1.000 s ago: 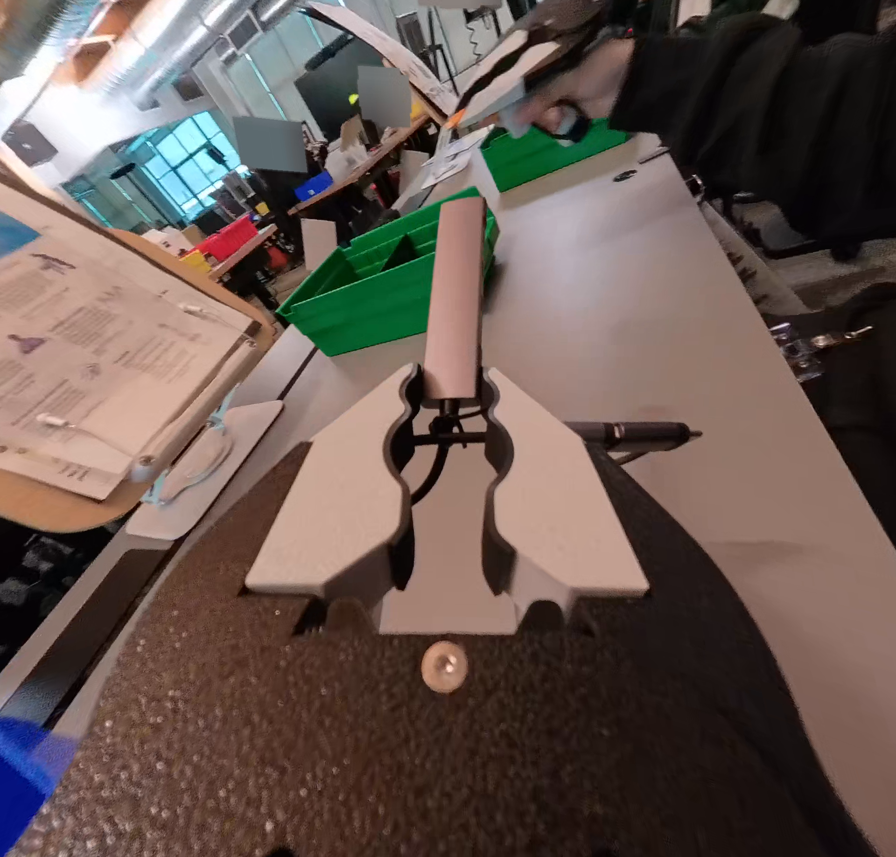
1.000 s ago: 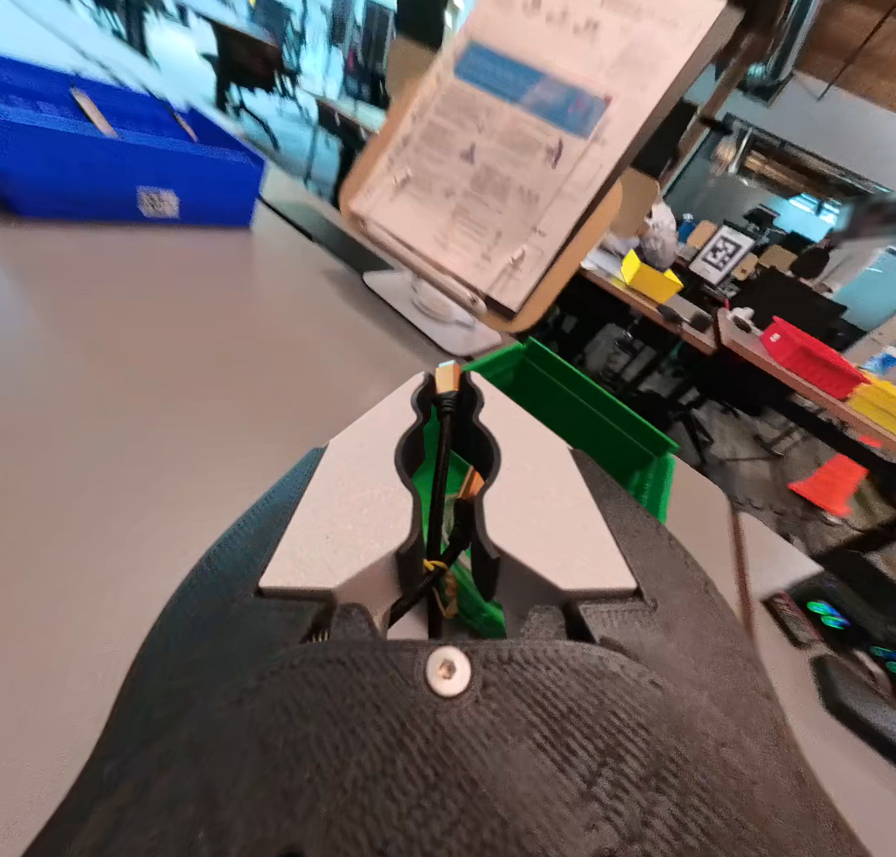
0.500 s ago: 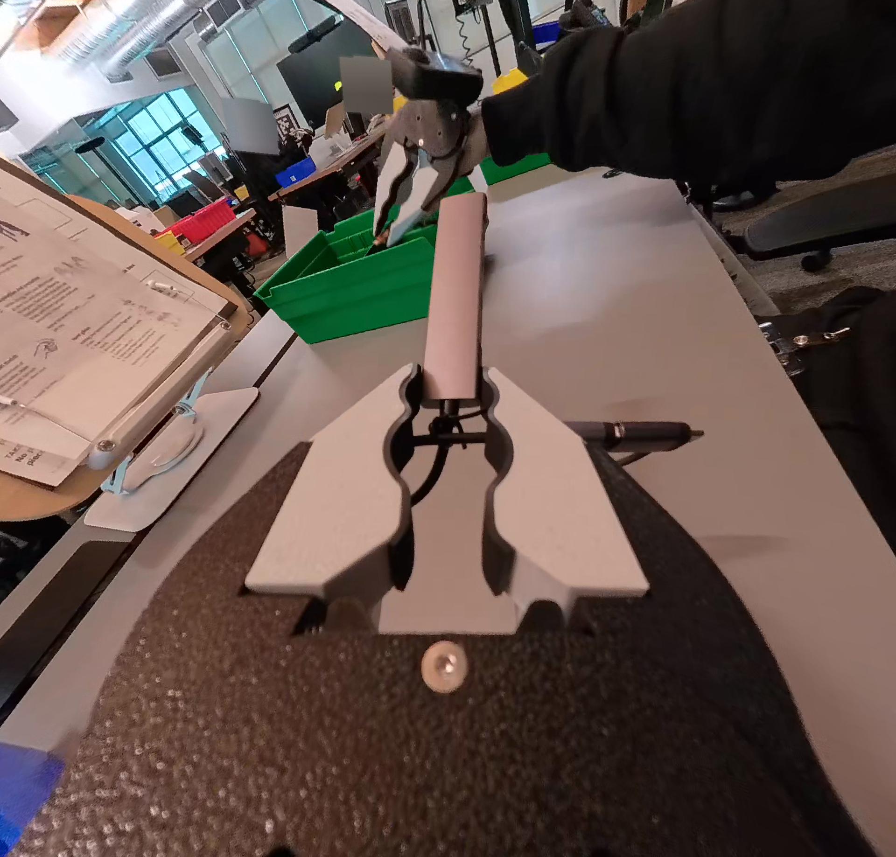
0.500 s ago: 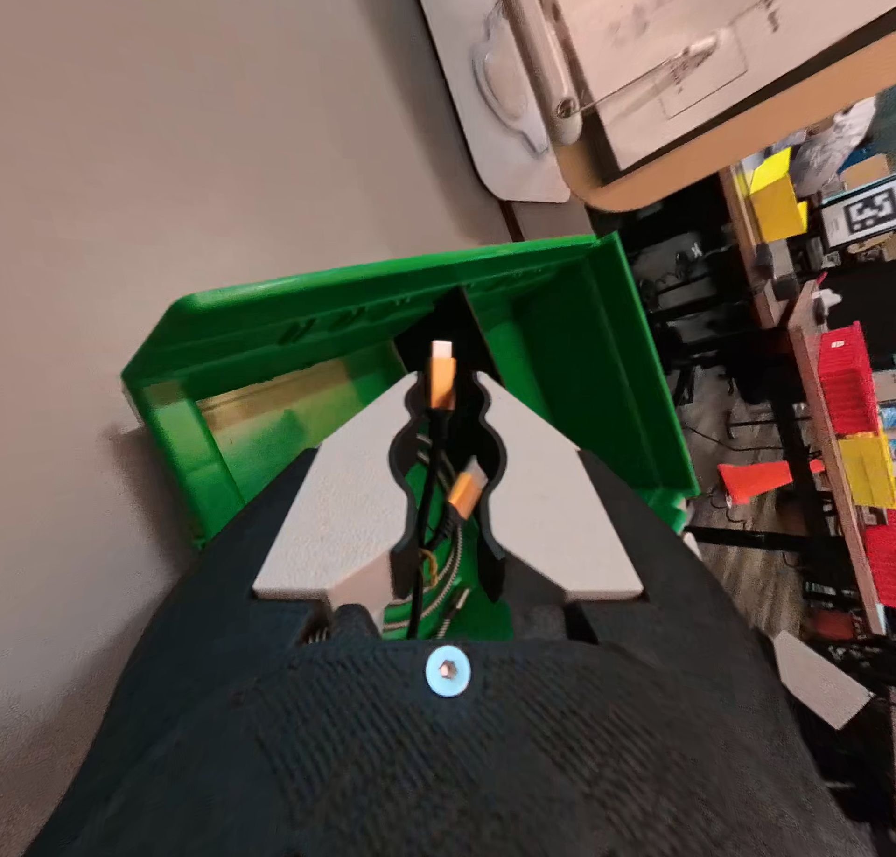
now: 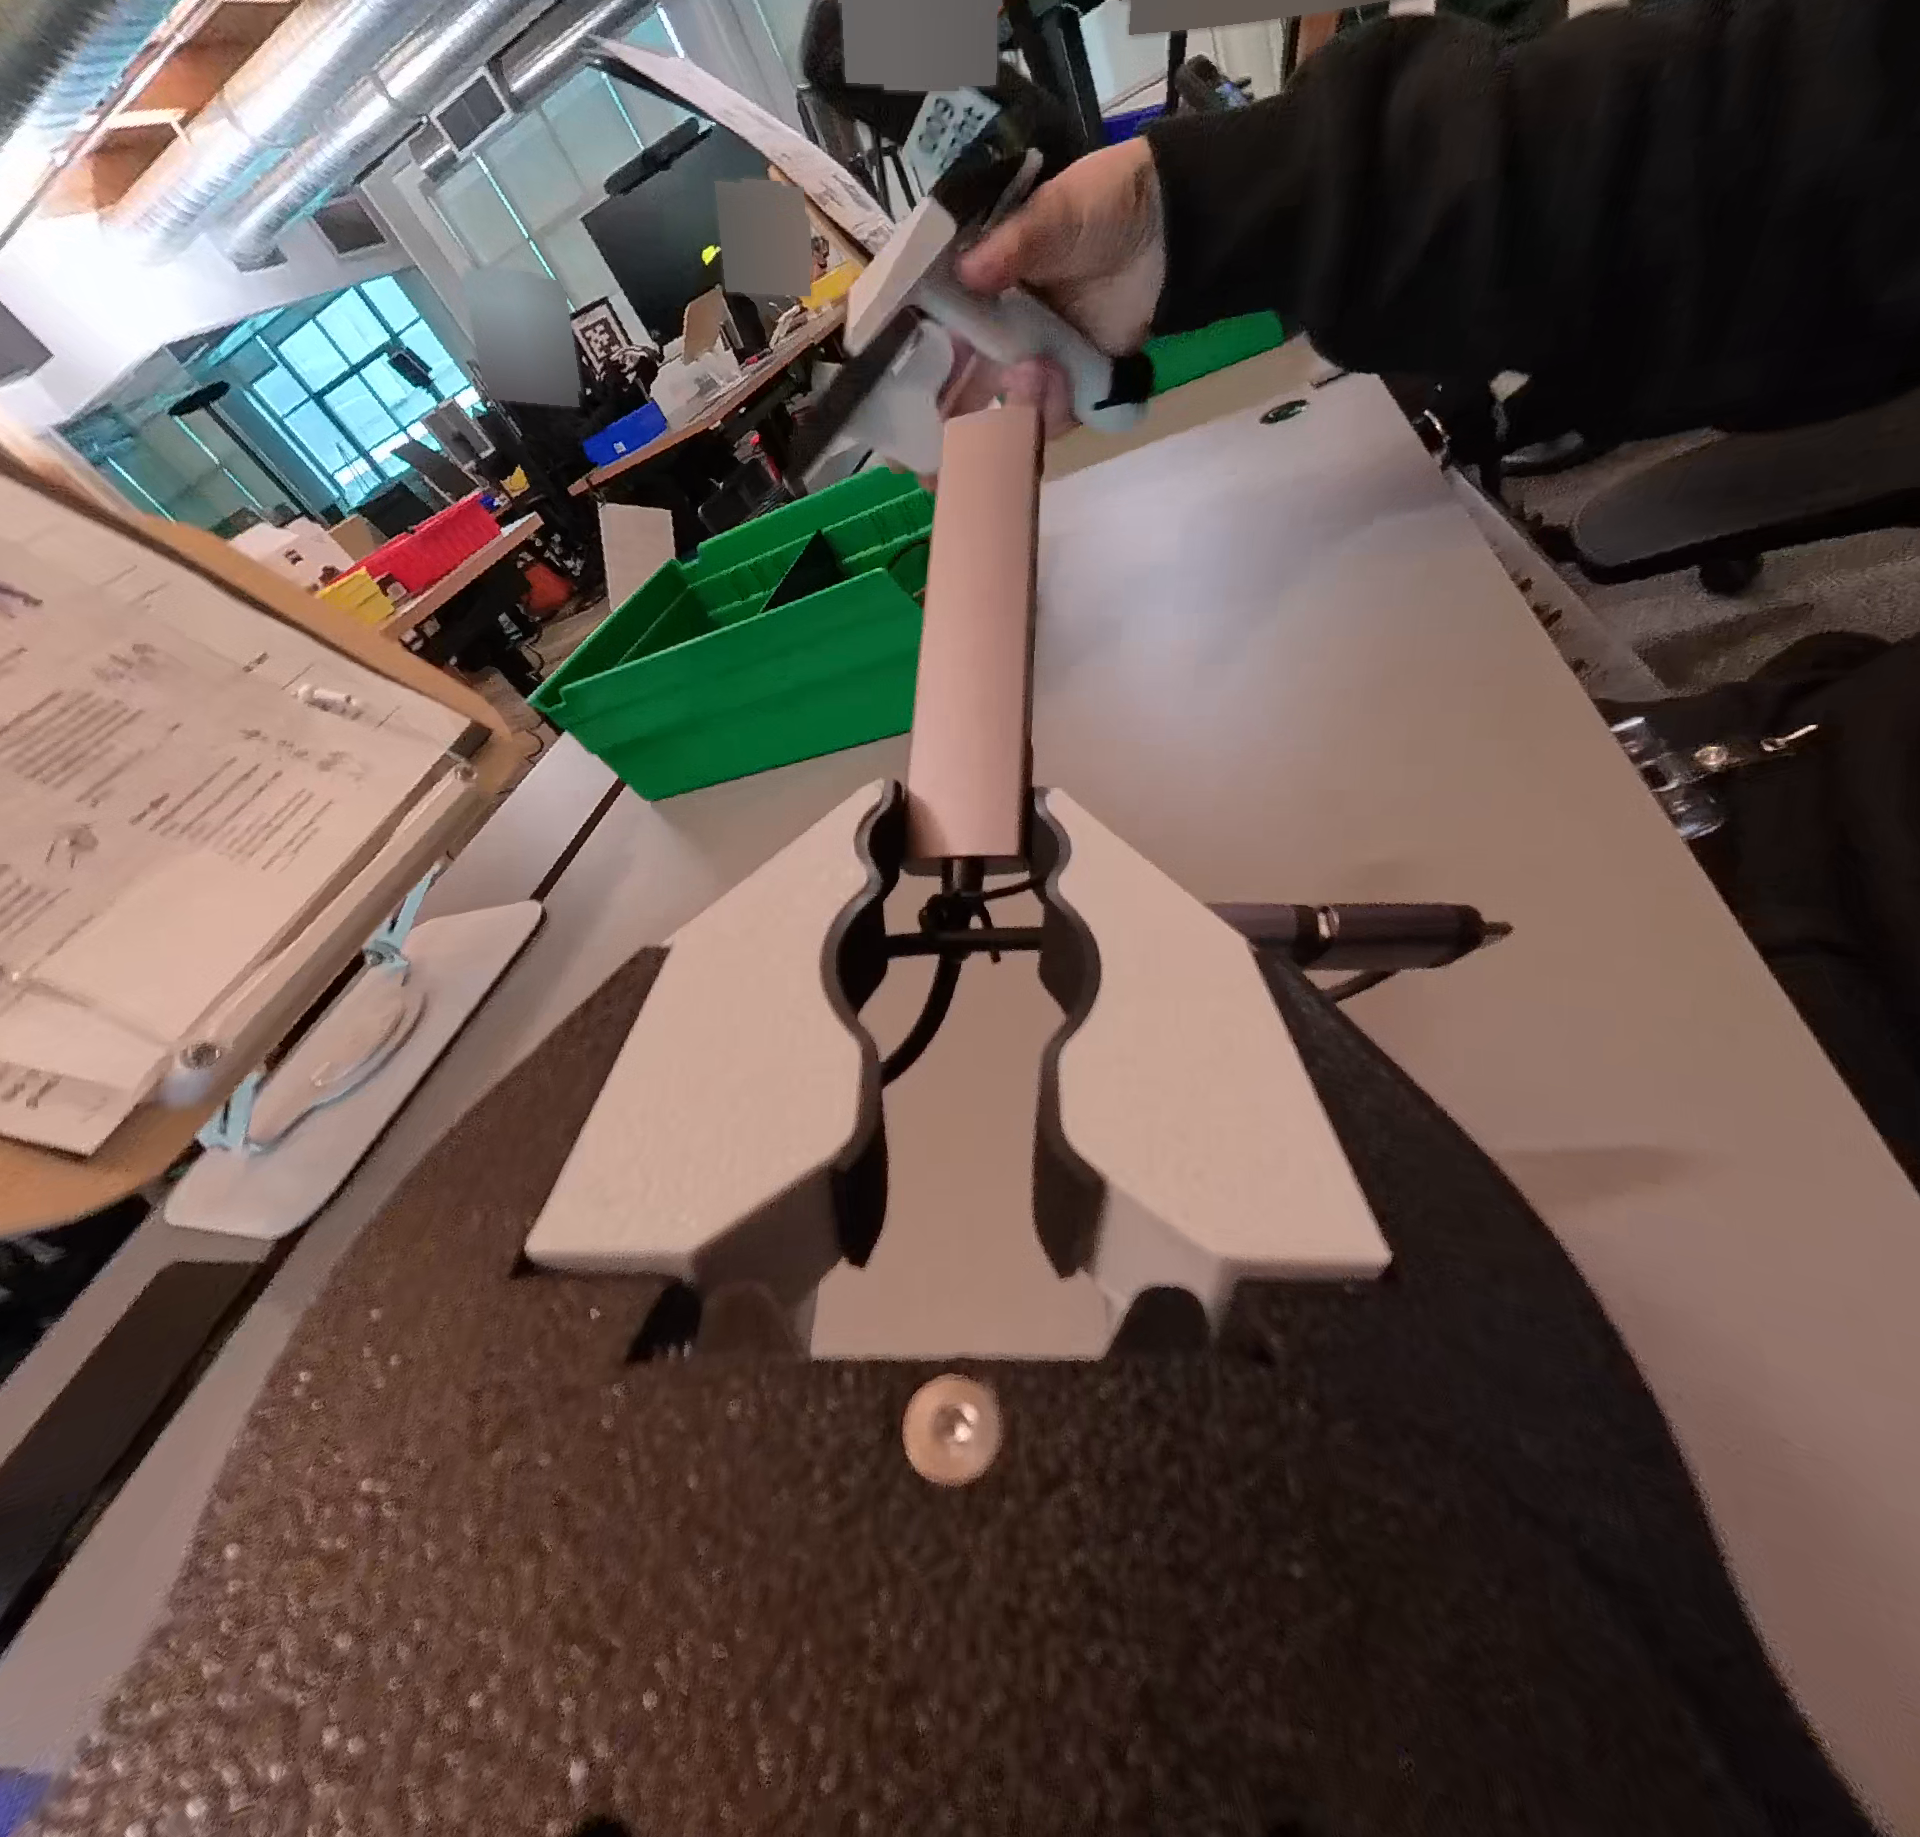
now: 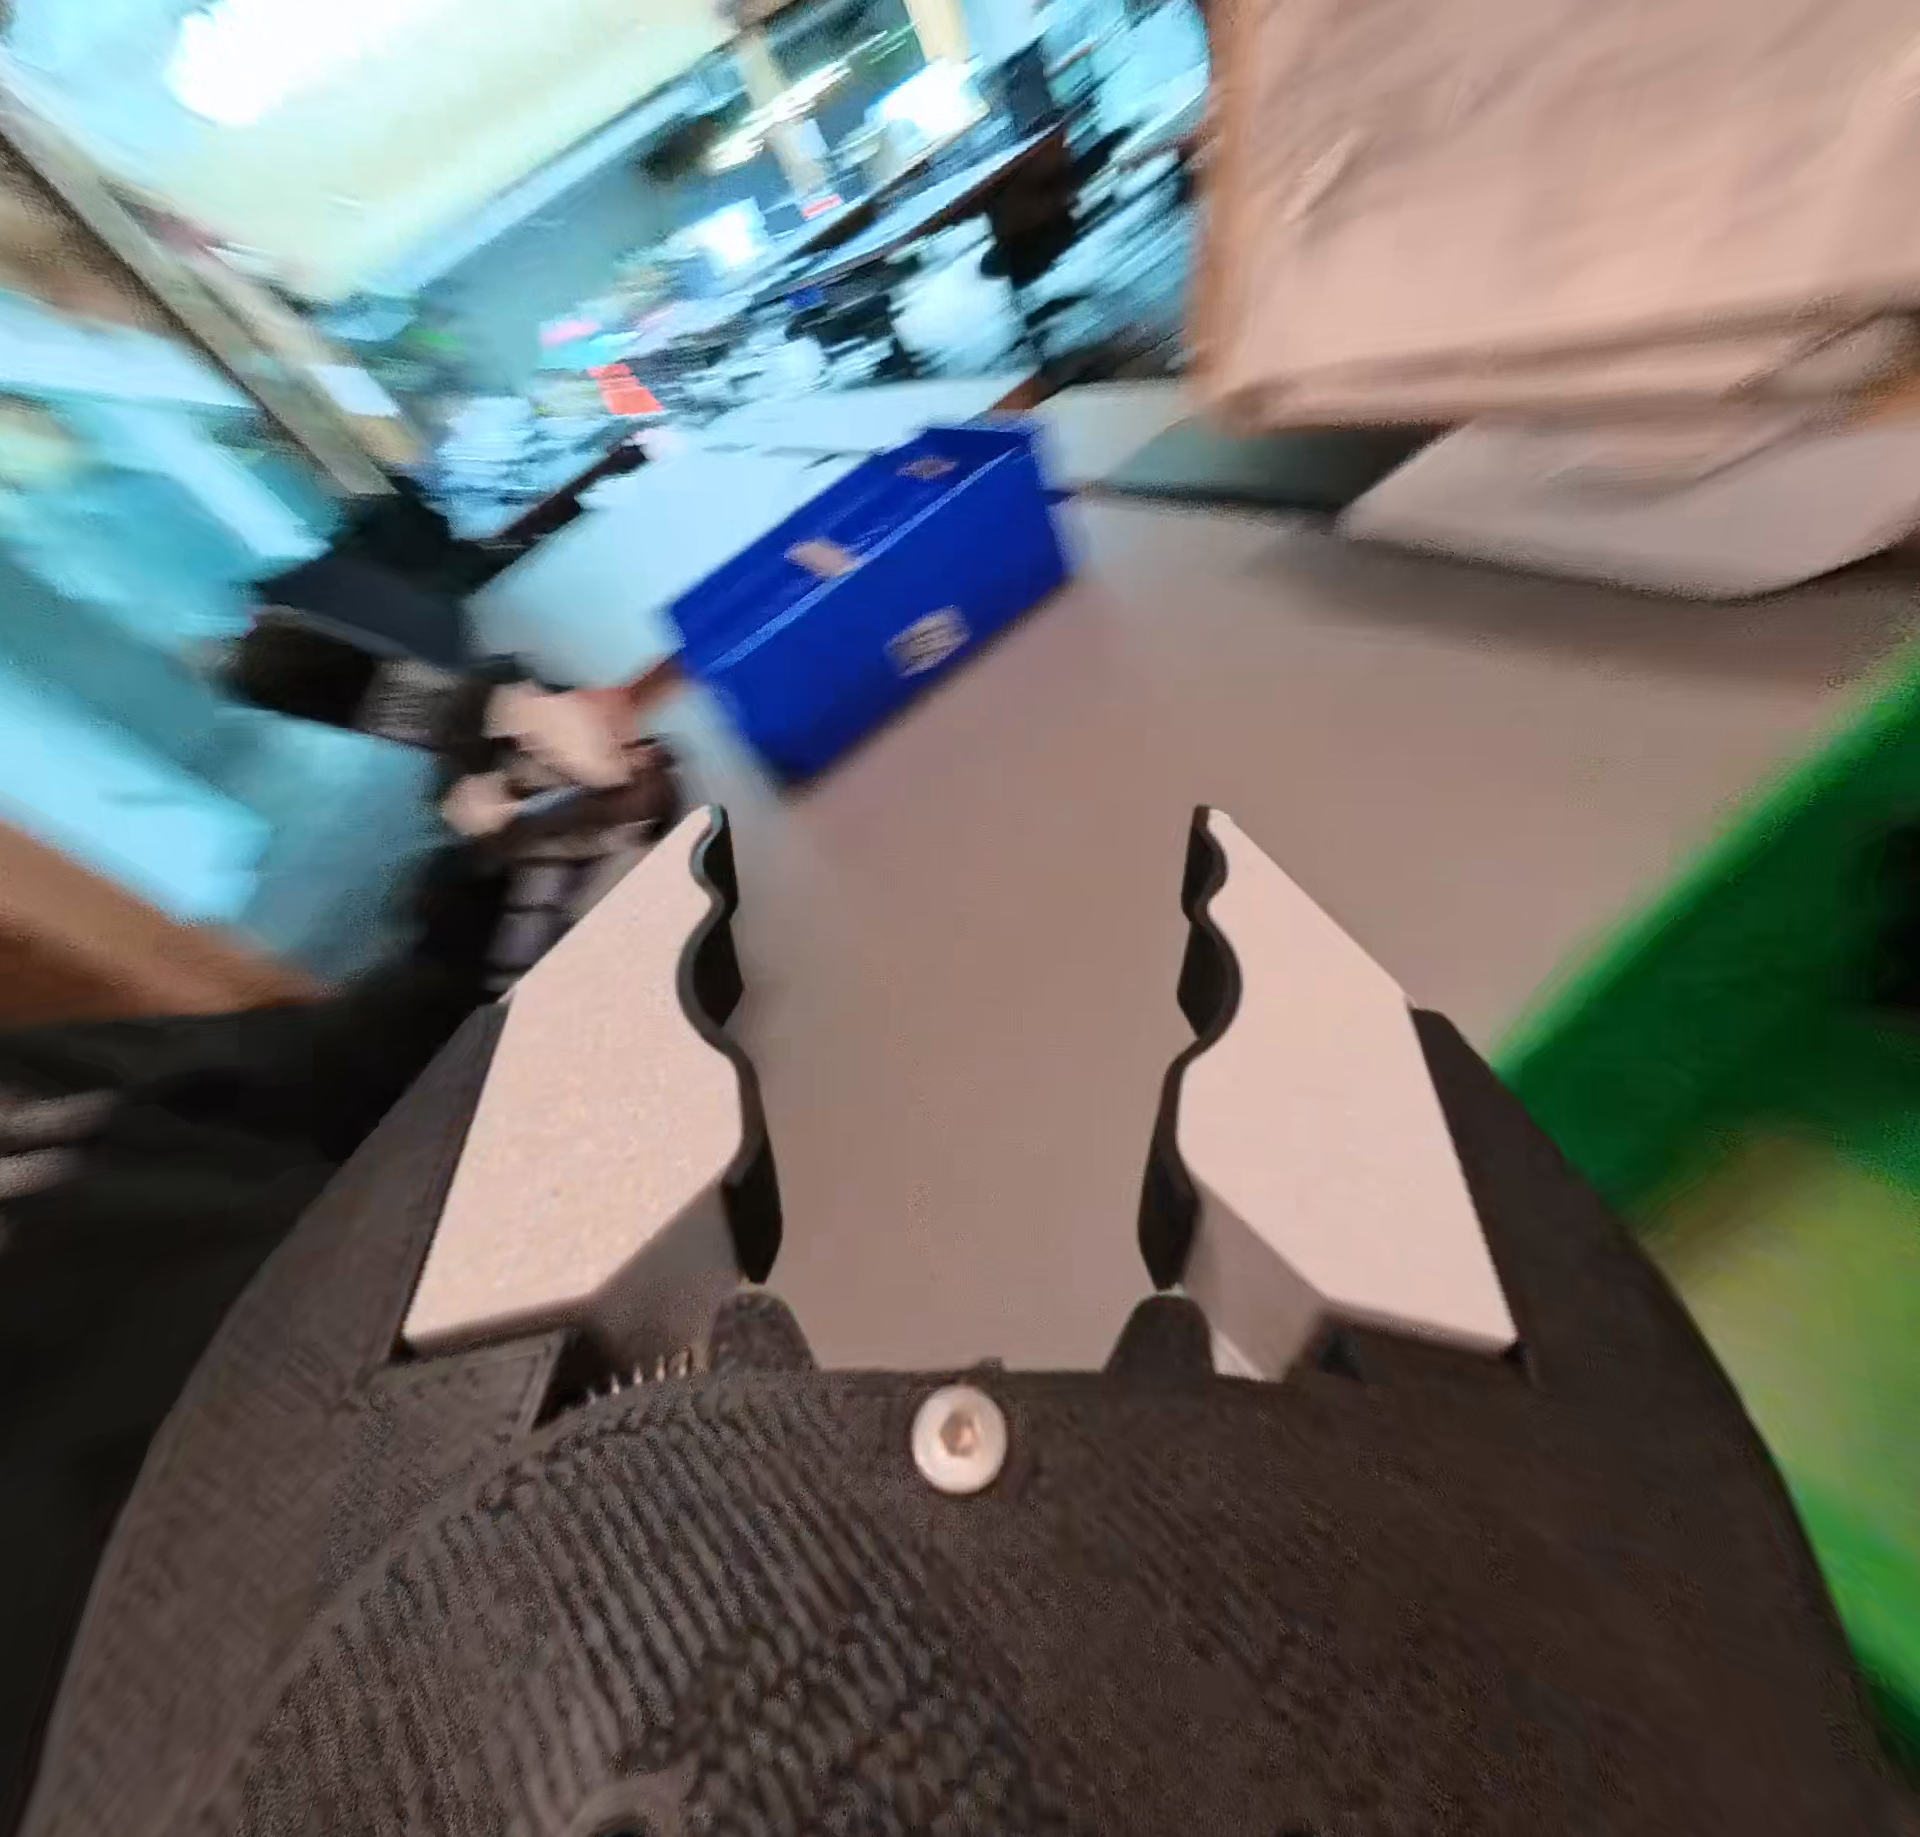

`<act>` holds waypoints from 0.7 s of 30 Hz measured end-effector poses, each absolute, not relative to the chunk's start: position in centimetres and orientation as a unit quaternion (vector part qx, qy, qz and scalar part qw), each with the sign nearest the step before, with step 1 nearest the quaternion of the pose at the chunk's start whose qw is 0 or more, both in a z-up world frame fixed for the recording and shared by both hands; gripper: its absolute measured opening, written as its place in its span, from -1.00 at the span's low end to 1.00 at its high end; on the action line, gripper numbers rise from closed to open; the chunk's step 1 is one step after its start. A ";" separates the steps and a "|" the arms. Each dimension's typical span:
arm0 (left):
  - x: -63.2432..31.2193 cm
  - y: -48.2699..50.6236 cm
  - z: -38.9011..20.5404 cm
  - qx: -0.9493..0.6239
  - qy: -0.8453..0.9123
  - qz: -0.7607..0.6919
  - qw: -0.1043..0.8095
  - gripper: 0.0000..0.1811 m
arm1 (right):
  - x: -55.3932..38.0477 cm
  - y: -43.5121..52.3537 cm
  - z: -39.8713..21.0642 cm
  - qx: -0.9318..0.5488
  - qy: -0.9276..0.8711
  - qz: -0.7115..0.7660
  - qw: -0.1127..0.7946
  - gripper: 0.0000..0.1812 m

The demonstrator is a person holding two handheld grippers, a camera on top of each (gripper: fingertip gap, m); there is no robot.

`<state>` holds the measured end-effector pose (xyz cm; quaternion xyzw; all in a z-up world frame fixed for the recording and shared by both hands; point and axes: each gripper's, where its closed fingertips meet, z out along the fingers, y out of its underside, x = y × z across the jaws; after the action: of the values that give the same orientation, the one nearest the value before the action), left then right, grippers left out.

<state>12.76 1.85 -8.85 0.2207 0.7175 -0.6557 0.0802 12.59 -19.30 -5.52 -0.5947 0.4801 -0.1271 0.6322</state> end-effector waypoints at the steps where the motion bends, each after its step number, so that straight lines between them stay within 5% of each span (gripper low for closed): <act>1: 12.3 1.4 -8.9 0.230 0.717 -0.652 0.088 -0.76 | 11.5 -16.1 -6.0 -0.594 0.472 -0.049 0.649 -0.06; 5: 11.2 -0.1 -9.4 0.270 0.725 -0.615 0.153 -0.76 | 8.4 -7.7 -7.3 -0.592 0.434 0.134 0.665 -0.18; 11: 11.2 -1.5 -10.7 0.314 0.740 -0.536 0.257 -0.76 | 9.0 -3.8 -10.5 -0.620 0.453 0.160 0.620 -0.23; 15: 11.2 -1.9 -11.4 0.326 0.742 -0.517 0.275 -0.76 | 8.8 -2.7 -11.0 -0.631 0.433 0.181 0.618 -0.92; 19: 12.0 -2.1 -11.2 0.311 0.735 -0.527 0.293 -0.72 | 9.3 -3.1 -11.1 -0.657 0.412 0.152 0.612 -0.92; 21: 12.5 -2.1 -10.0 0.279 0.717 -0.565 0.299 -0.46 | 9.8 -4.4 -10.5 -0.674 0.405 0.113 0.608 -0.92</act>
<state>12.50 -2.09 -9.99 0.2786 0.7170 -0.5646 0.2992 9.82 -4.39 -10.51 -0.6738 0.4047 0.1127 0.6078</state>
